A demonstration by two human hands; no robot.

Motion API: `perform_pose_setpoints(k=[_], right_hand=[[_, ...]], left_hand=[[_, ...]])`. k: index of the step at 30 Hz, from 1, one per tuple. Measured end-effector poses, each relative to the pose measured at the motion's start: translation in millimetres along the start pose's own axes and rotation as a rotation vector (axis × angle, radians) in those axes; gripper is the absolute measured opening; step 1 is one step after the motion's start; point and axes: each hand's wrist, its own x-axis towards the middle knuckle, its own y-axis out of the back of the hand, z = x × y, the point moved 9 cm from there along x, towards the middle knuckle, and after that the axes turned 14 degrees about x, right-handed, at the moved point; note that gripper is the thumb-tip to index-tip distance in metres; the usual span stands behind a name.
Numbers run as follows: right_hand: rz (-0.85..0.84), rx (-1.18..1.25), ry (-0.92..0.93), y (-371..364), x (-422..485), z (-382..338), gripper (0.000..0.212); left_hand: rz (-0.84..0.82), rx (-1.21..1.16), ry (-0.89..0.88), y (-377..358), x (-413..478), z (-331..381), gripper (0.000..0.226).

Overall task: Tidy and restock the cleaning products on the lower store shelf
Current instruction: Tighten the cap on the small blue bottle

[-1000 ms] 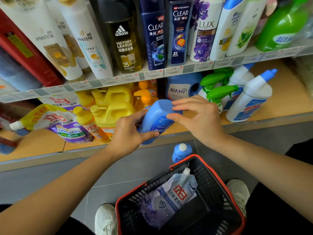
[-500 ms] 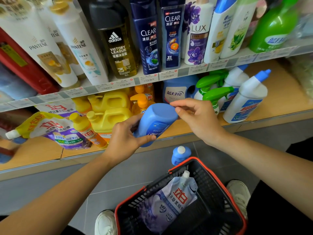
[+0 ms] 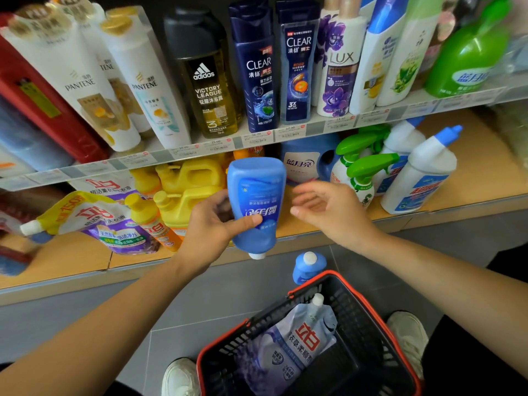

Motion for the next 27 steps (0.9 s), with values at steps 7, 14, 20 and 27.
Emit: perform_pose_setpoints(k=[7,14,20,27], right_hand=[[-0.345,0.287,-0.34,-52.6,-26.0,38.6,0.042],[-0.223,0.7,-0.403,-55.6,-34.5,38.7,0.057],[-0.058,0.655,-0.316,-12.9,-23.1,37.0,0.052],[0.018,0.39,-0.192,26.4,-1.2,28.1,0.047]], left_hand=[[0.009,-0.245,0.07,-2.7,-1.3,2.5,0.051],[-0.006,-0.31,0.087,-7.6,-7.9,8.2,0.05],[-0.027,0.078,0.255,-2.9,-13.7,-13.1,0.041],[0.1,0.787,0.098,23.9,-4.0,-12.7,0.042]])
